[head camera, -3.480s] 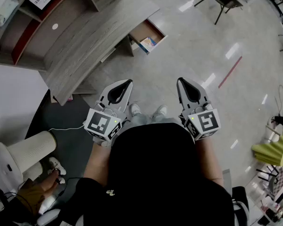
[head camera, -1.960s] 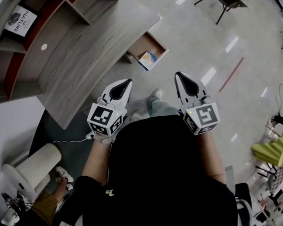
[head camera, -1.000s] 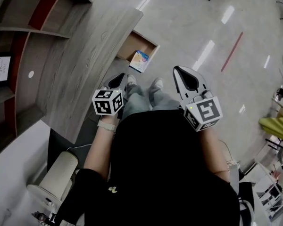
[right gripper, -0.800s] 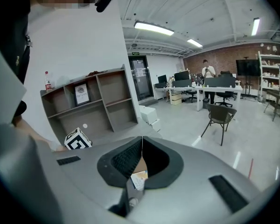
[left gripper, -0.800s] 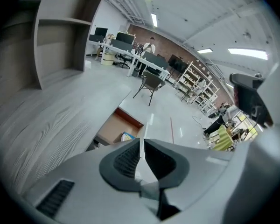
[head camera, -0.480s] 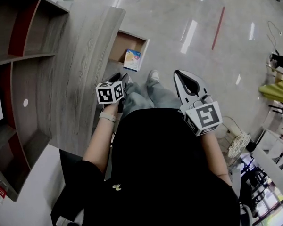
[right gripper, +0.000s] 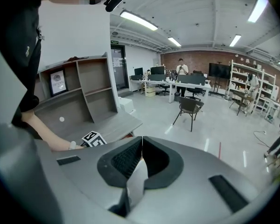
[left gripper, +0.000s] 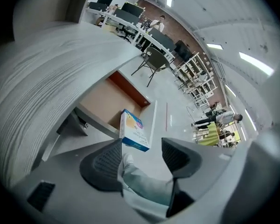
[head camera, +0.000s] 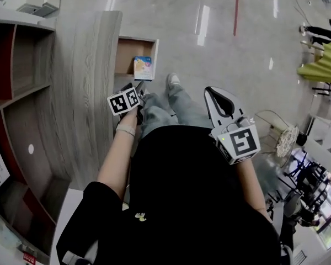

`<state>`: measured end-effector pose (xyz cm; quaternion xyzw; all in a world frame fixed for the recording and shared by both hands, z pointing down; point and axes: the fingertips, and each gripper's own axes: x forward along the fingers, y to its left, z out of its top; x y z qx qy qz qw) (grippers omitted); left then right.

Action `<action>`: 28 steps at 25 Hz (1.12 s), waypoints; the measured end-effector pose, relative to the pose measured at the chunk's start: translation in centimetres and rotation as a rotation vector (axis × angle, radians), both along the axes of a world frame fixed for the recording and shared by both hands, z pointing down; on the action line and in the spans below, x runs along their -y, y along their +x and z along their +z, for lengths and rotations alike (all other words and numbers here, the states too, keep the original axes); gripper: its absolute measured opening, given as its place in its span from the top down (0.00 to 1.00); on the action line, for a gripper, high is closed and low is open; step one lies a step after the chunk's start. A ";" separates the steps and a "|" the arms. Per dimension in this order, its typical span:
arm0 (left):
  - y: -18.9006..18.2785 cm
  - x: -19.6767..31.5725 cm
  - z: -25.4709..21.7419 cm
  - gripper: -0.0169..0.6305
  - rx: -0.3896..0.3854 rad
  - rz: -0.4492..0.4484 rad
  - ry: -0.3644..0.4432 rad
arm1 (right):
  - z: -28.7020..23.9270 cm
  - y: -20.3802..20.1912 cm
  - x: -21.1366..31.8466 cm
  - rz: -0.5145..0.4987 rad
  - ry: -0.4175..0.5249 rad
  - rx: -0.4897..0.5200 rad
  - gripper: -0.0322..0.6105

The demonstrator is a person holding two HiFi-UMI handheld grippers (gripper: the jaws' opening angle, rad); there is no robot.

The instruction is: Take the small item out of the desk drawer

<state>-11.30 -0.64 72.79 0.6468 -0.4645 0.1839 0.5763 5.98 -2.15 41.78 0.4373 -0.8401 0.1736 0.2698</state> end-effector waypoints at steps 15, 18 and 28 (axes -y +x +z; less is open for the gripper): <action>1.0 1.2 6.4 0.54 -0.112 -0.174 -0.179 | 0.7 2.4 -1.2 0.094 -0.029 -0.059 0.95; 1.1 1.6 7.5 0.54 -0.118 -0.201 -0.194 | 0.9 2.7 -1.3 0.095 -0.037 -0.068 0.95; 1.9 1.4 9.3 0.59 -0.148 -0.255 -0.243 | 1.2 3.9 -1.3 0.117 -0.049 -0.079 0.95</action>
